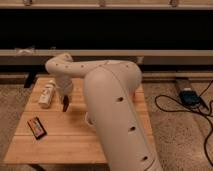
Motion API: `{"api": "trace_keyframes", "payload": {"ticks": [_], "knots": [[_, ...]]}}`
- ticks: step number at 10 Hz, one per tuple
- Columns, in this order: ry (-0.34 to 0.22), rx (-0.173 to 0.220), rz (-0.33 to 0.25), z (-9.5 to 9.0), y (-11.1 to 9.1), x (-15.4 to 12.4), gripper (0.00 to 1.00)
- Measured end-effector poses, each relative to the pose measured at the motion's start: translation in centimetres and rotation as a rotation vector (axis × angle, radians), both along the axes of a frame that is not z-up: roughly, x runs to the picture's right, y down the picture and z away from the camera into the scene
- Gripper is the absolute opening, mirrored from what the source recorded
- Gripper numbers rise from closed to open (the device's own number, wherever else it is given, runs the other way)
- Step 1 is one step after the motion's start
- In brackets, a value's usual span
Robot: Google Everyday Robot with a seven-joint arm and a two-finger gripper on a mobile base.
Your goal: Place the pepper in the ceramic bowl
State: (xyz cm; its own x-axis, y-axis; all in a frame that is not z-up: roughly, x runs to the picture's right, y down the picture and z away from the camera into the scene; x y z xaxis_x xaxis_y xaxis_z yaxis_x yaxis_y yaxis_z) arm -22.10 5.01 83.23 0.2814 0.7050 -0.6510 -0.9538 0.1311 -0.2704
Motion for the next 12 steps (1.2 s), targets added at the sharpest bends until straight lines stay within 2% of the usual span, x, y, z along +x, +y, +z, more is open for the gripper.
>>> {"api": "trace_keyframes", "payload": {"ticks": [1, 3, 4, 6, 8, 12], "knots": [[-0.005, 0.008, 0.023, -1.1, -2.2, 0.9, 0.00], [0.007, 0.014, 0.069, -1.1, -5.8, 3.4, 0.00], [0.028, 0.014, 0.099, -0.2, -8.0, 5.7, 0.00], [0.076, 0.012, 0.147, 2.1, -10.4, 10.0, 0.00], [0.143, 0.009, 0.200, 3.7, -11.4, 16.2, 0.00], [0.259, 0.013, 0.272, 3.8, -10.6, 25.7, 0.00]]}}
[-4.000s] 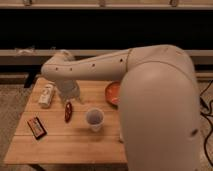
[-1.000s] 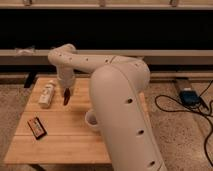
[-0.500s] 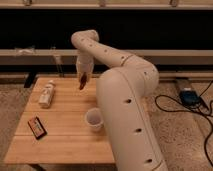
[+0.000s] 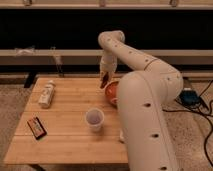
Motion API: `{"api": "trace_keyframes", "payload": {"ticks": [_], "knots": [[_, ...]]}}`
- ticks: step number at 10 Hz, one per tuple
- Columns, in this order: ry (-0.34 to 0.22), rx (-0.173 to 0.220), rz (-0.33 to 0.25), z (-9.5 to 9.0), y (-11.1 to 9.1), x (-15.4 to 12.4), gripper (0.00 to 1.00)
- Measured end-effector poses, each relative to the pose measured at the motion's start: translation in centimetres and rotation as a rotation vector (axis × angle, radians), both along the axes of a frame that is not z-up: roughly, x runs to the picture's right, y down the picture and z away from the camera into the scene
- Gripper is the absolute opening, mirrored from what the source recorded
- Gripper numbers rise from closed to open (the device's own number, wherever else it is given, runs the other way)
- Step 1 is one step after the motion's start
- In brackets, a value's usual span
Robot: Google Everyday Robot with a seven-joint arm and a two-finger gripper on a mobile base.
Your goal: Place the pepper in the ceramic bowl
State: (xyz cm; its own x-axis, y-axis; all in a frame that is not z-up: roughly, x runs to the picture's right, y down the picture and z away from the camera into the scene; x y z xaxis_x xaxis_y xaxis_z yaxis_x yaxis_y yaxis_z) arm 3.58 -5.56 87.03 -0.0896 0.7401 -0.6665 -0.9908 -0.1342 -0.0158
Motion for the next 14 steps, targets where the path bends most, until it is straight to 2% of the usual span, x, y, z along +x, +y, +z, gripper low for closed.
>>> {"api": "trace_keyframes", "payload": {"ticks": [1, 2, 4, 6, 9, 12, 14], "knots": [[0.040, 0.003, 0.013, 0.1, 0.3, 1.8, 0.02], [0.099, 0.007, 0.016, 0.5, 0.5, 3.3, 0.10], [0.167, 0.012, 0.000, 1.5, 1.3, 4.5, 0.31], [0.220, 0.018, -0.017, 3.6, 2.1, 3.4, 0.53], [0.276, 0.019, -0.011, 4.7, 2.8, 3.9, 0.78], [0.316, 0.017, 0.001, 4.8, 3.2, 4.6, 0.80], [0.315, 0.022, -0.001, 3.9, 2.9, 4.9, 0.80]]}}
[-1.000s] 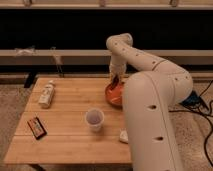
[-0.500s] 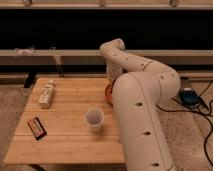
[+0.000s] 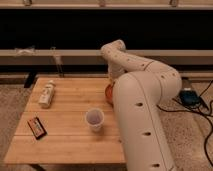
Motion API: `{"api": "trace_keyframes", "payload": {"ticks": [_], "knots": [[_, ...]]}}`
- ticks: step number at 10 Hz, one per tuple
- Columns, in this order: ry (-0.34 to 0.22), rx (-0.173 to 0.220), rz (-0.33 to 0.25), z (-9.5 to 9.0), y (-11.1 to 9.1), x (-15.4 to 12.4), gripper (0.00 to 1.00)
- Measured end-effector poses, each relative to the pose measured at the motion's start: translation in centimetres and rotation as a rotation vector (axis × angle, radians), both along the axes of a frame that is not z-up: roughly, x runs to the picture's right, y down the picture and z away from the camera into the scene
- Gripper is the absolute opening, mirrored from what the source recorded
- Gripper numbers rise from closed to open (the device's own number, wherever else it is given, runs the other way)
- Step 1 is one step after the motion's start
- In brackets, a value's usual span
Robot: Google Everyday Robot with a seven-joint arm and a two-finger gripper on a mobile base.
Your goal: Place the pepper in the ceramic bowl
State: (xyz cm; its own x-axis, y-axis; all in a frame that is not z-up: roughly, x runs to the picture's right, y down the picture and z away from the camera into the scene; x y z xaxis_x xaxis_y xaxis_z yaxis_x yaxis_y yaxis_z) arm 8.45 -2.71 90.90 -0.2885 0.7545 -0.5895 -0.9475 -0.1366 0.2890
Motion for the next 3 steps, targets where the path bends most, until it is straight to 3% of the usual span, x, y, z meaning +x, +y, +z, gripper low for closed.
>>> {"api": "trace_keyframes", "payload": {"ticks": [3], "knots": [[-0.004, 0.001, -0.002, 0.11, 0.04, -0.10, 0.80]]}}
